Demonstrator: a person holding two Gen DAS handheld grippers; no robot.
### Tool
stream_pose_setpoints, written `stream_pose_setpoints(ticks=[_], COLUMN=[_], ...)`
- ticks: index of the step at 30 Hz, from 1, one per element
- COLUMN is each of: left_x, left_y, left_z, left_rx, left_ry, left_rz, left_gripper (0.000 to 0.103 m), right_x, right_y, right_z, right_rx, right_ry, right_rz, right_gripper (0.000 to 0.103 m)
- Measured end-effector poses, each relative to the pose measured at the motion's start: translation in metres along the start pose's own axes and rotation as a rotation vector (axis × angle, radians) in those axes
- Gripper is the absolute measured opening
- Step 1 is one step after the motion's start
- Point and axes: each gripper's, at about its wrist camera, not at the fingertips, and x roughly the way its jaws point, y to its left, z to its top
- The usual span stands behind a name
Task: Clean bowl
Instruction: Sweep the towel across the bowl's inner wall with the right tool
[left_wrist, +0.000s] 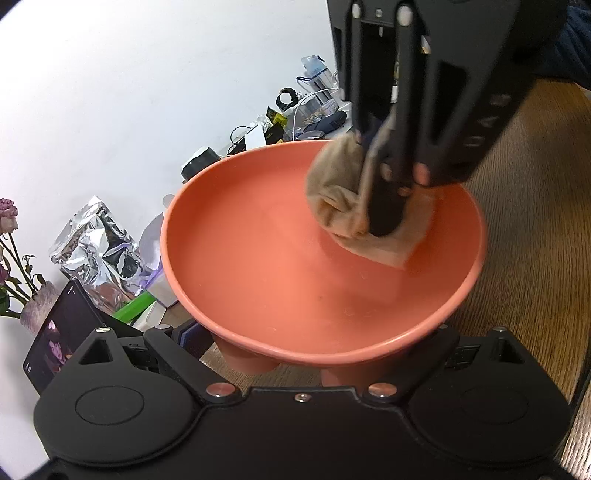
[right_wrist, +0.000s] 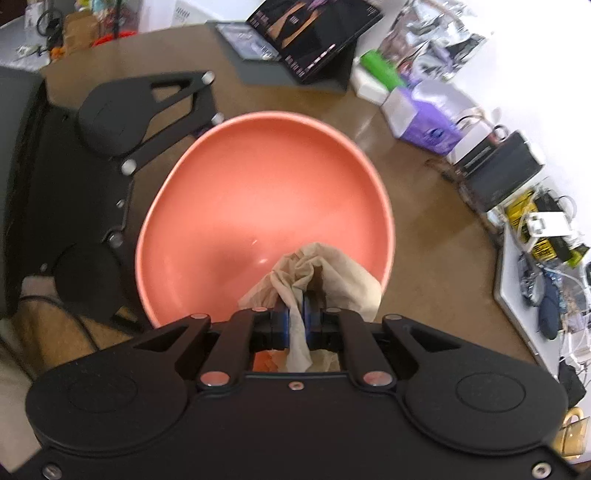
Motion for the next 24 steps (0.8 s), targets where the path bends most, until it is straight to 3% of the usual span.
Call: stream_pose_setpoints(ticks=[5,11,17,24], left_x=[-0.006,-0.015,-0.017,-0.026], left_y=[-0.007,-0.016,-0.018,-0.031], left_z=[-0.002,-0.002,-0.002,-0.001], left_rx=[0.003,0.003,0.006,0.008], left_ry=[-0.001,0.0,-0.002,-0.002], left_rz=[-0.001,-0.001,0.0,0.005], left_gripper=[0.095,0.094,0.094,0.094], right_x=[0.005,0.006,0.008,0.009], right_y=[-0.004,-0.012,-0.017,-0.032], right_z=[0.003,0.006,0.007,0.01], right_rx=[0.058,0.168,0.243,0.345], right_ry=[0.037,-0.012,-0.124,-0.277], right_rz=[0.149,0.308,0.376,0.397], right_gripper=[0.008,0.008,0.008,0.008])
